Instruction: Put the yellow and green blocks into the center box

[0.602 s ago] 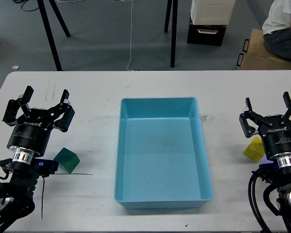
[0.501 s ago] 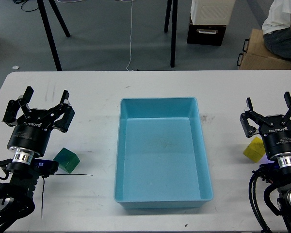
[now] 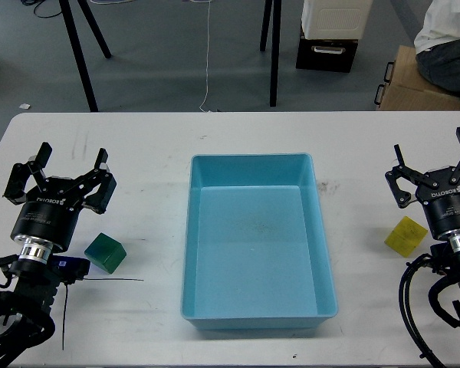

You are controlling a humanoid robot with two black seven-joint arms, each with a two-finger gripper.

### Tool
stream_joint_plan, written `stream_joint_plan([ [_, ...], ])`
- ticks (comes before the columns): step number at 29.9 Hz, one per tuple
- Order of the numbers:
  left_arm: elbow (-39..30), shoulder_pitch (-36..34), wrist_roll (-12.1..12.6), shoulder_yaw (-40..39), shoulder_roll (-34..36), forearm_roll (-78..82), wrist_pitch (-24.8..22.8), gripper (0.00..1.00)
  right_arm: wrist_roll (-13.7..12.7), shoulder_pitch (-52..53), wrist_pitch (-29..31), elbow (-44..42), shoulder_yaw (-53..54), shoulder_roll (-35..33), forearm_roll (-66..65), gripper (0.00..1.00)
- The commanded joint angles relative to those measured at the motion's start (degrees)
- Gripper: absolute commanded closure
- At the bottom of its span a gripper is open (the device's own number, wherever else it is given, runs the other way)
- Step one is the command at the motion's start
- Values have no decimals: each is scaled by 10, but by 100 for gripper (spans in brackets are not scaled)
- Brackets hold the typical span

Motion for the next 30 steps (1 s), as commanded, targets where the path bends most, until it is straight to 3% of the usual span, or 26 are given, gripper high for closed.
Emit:
stream_joint_plan([
  [1,0,0,0,3,-1,0,0,0,49,67,-4,2,-19,-55,-154,1],
  [4,1,0,0,3,-1,0,0,0,99,122,-43,3,-82,-88,-269,2],
  [9,0,0,0,3,-1,0,0,0,125,226,-174,-1,-246,-118,-367,5],
  [13,0,1,0,3,0,0,0,0,189,311,-187,-30,-367,-128,-456,4],
  [19,1,9,0,3,0,0,0,0,189,453,-184,-131,-534,-162,-564,4],
  [25,12,9,0,3,-1,0,0,0,189,599,-176,-121,-746,-293,-581,3],
  [30,16,9,0,3,-2,0,0,0,189,706,-173,-81,-909,-381,-674,5],
])
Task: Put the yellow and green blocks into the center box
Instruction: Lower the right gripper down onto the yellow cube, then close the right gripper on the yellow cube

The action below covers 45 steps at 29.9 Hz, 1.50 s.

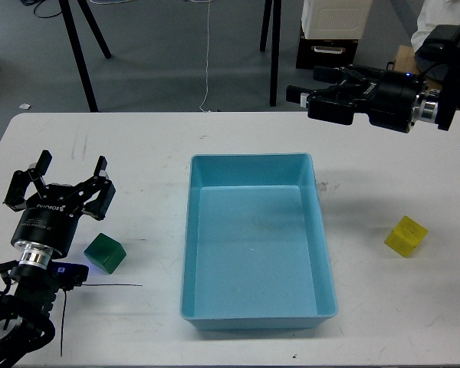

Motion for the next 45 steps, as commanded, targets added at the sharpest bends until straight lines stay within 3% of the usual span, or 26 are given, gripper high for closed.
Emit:
stream_joint_plan([
  [1,6,0,0,0,-1,0,0,0,0,68,7,36,-108,-61,-74,5],
  [9,7,0,0,0,-2,0,0,0,0,78,207,76,-162,-129,-118,4],
  [20,8,-1,0,1,-2,0,0,0,0,4,212,55,-195,-128,-207,3],
  [45,16,0,0,1,-6,0,0,0,0,-35,209,-6,-191,-38,-200,3],
])
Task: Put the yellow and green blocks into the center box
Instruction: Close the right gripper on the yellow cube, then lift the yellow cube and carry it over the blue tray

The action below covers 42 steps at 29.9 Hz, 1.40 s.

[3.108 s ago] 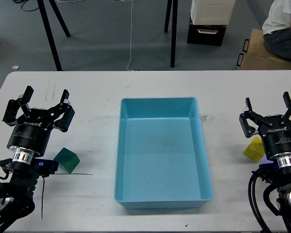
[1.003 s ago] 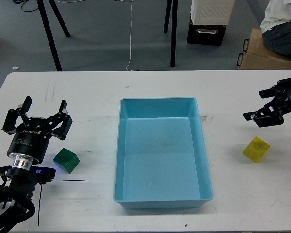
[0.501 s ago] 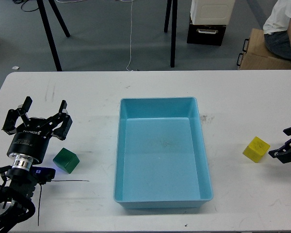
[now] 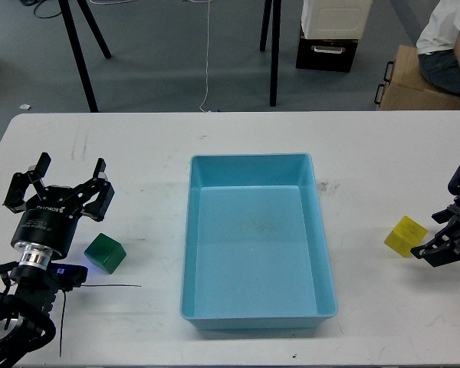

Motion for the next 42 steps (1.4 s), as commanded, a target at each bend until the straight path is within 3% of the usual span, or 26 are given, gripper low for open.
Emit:
stream_joint_plan([
  [1,1,-1,0,0,-3,0,0,0,0,-1,1,-6,0,16,0,3],
  [11,2,0,0,0,-5,0,0,0,0,-12,-3,-29,-1,35,0,4],
  [19,2,0,0,0,-5,0,0,0,0,-48,-84,-53,2,44,1,13],
  [22,2,0,0,0,-5,0,0,0,0,-50,-87,-51,2,44,1,27],
  [25,2,0,0,0,-5,0,0,0,0,-50,-87,-52,2,43,1,51],
  [31,7,1,0,0,-5,0,0,0,0,-37,-87,-56,4,37,1,82],
  [35,7,0,0,0,-5,0,0,0,0,23,-87,-76,7,37,1,90],
  [42,7,0,0,0,-4,0,0,0,0,184,-87,-77,20,58,3,93],
])
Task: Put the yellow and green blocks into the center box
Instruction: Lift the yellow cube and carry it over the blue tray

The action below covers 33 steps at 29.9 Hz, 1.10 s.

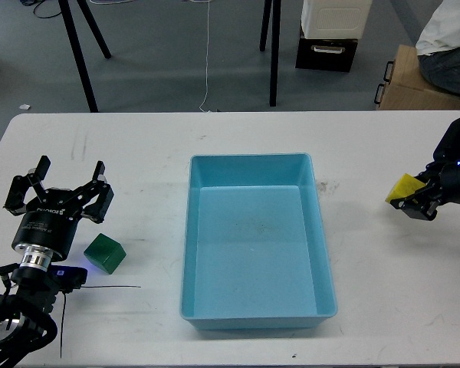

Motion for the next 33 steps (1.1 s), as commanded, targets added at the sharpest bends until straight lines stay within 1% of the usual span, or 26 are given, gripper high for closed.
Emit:
stream_joint_plan([
  [1,0,-1,0,0,1,0,0,0,0,78,1,7,9,26,2,93],
  [4,2,-1,0,0,2,0,0,0,0,112,2,11,9,80,2,93],
  [10,3,-9,0,-2,4,0,0,0,0,116,7,27,0,188,0,93],
  [16,4,-11,0,-8,6,0,0,0,0,118,10,27,-56,279,1,93],
  [21,4,-12,0,-10,7,0,0,0,0,108,11,26,-92,323,3,92],
  [24,3,-13,0,-11,9,0,0,0,0,95,11,26,-122,337,3,90],
  [27,3,-15,0,-13,10,0,0,0,0,78,11,23,-130,346,3,88],
  [29,3,-19,0,-12,10,0,0,0,0,69,11,23,-131,347,3,84],
  [30,4,-20,0,-12,10,0,0,0,0,65,11,22,-130,348,4,80],
  [31,4,-20,0,-12,10,0,0,0,0,62,11,21,-130,348,4,71],
  [33,3,-21,0,-12,10,0,0,0,0,57,12,21,-130,347,13,37],
])
